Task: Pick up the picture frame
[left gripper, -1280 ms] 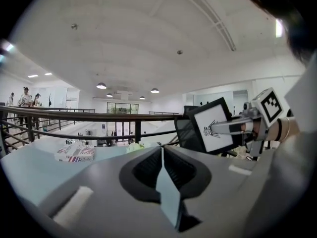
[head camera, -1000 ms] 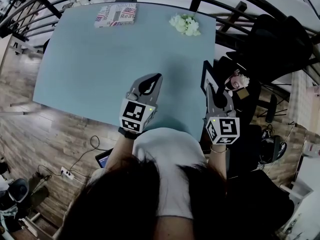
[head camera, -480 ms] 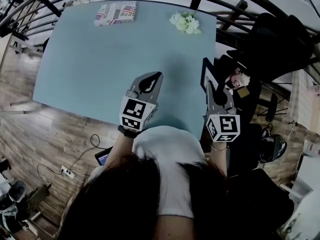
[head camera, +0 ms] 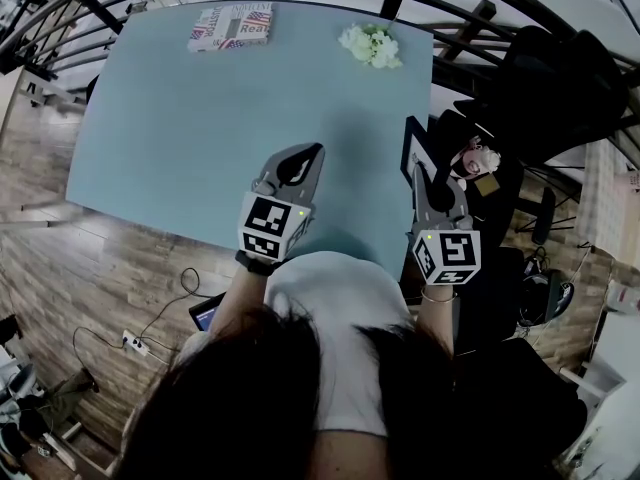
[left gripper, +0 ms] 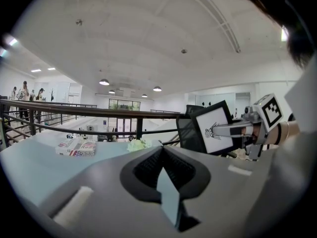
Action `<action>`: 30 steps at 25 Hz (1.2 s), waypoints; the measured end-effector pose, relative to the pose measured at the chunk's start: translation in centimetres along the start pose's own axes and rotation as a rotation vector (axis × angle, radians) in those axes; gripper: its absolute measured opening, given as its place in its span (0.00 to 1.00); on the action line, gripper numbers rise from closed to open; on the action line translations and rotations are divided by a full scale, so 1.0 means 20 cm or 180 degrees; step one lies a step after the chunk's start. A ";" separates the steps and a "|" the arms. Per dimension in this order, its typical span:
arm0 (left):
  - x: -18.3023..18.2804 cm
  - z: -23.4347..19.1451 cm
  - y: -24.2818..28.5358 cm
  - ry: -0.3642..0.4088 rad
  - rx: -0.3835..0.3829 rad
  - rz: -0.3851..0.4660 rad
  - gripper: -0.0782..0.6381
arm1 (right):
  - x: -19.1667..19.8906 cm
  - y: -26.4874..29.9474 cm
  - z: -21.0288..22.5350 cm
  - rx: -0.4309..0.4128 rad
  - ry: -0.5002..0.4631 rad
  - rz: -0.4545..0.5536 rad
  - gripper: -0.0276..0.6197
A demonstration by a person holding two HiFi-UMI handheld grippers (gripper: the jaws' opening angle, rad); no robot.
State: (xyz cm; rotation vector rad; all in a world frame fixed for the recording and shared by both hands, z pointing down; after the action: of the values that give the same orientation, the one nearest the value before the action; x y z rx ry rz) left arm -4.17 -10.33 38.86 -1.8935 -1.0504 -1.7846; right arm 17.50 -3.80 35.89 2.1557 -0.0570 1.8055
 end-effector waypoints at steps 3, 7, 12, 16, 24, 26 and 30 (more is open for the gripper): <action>0.00 0.00 0.00 0.0000 -0.0010 -0.0012 0.19 | 0.00 0.00 0.00 -0.0014 0.0002 -0.0002 0.06; 0.01 -0.01 0.00 0.0005 -0.0028 -0.0015 0.19 | 0.00 0.00 0.00 -0.0016 0.0009 0.0014 0.06; 0.01 -0.01 0.00 -0.0006 -0.0030 -0.0017 0.19 | 0.00 0.00 0.01 0.0001 0.0029 0.0032 0.06; 0.01 -0.01 0.00 -0.0010 -0.0037 -0.0017 0.19 | 0.01 0.00 0.02 0.0023 0.0047 0.0013 0.06; 0.02 -0.03 0.00 -0.0021 -0.0055 -0.0025 0.19 | 0.04 0.00 0.02 0.0057 0.0112 -0.0015 0.06; 0.02 -0.03 0.00 -0.0032 -0.0063 -0.0021 0.19 | 0.04 0.00 0.02 0.0060 0.0126 -0.0014 0.06; 0.01 -0.04 -0.01 -0.0054 -0.0083 -0.0007 0.19 | 0.04 0.00 0.02 0.0057 0.0144 -0.0026 0.06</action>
State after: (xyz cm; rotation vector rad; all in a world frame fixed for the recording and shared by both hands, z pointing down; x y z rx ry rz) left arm -4.94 -10.76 39.25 -1.9267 -1.0403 -1.7949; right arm 18.10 -3.77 36.59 2.1232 -0.0215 1.8562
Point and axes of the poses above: the fingertips, and each gripper's own axes: y forward along the fingers, z to its right, x out of its underside, the point moved 5 cm from there along -y, backward along the fingers, and after that the axes turned 6 degrees about -y, right-handed, at the moved point
